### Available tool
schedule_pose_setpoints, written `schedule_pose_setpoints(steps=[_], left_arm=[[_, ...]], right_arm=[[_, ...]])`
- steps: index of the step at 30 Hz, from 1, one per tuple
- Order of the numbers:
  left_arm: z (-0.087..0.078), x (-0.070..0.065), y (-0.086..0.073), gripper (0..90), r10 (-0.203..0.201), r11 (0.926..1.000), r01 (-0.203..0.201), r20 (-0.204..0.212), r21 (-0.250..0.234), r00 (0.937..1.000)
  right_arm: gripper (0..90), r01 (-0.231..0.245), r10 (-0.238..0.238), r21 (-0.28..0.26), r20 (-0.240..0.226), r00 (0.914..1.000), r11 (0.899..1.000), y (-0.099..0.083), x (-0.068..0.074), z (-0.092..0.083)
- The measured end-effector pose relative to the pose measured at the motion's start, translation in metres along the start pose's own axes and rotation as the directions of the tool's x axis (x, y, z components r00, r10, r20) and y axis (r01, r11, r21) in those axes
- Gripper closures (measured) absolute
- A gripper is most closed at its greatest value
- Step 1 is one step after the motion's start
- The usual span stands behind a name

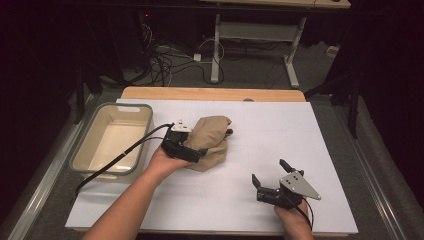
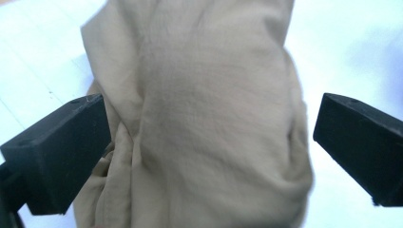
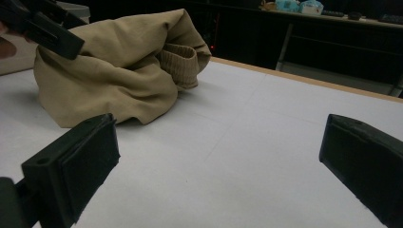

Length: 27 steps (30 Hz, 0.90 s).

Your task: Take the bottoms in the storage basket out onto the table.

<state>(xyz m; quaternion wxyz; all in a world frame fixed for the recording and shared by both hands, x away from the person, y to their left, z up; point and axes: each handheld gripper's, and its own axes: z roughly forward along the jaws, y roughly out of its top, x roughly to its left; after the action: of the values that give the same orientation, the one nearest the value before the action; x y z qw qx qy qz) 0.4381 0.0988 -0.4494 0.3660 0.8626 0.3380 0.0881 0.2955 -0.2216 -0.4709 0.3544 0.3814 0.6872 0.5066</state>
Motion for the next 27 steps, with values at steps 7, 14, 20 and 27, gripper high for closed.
schedule_pose_setpoints(steps=[7,14,20,27], left_arm=[[-0.011,0.000,0.000,0.0,-0.026,0.9994,0.027,0.018,-0.023,0.9995],[-0.030,0.000,-0.008,0.0,-0.045,0.9921,0.046,0.015,-0.117,0.9989],[-0.043,-0.002,-0.022,0.0,-0.050,0.9825,0.052,0.018,-0.179,0.9986],[-0.049,-0.007,-0.047,0.0,-0.044,0.9736,0.047,0.019,-0.223,0.9989]], right_arm=[[0.3,0.001,-0.001,-0.003,0.002,1.0000,1.000,0.000,0.000,-0.001],[0.2,0.000,0.000,-0.003,0.000,1.0000,1.000,0.001,0.000,-0.001],[0.3,0.000,0.000,-0.003,-0.002,1.0000,1.000,0.001,0.001,-0.001],[0.3,-0.002,0.002,-0.005,-0.002,1.0000,1.000,0.001,0.001,-0.002]])
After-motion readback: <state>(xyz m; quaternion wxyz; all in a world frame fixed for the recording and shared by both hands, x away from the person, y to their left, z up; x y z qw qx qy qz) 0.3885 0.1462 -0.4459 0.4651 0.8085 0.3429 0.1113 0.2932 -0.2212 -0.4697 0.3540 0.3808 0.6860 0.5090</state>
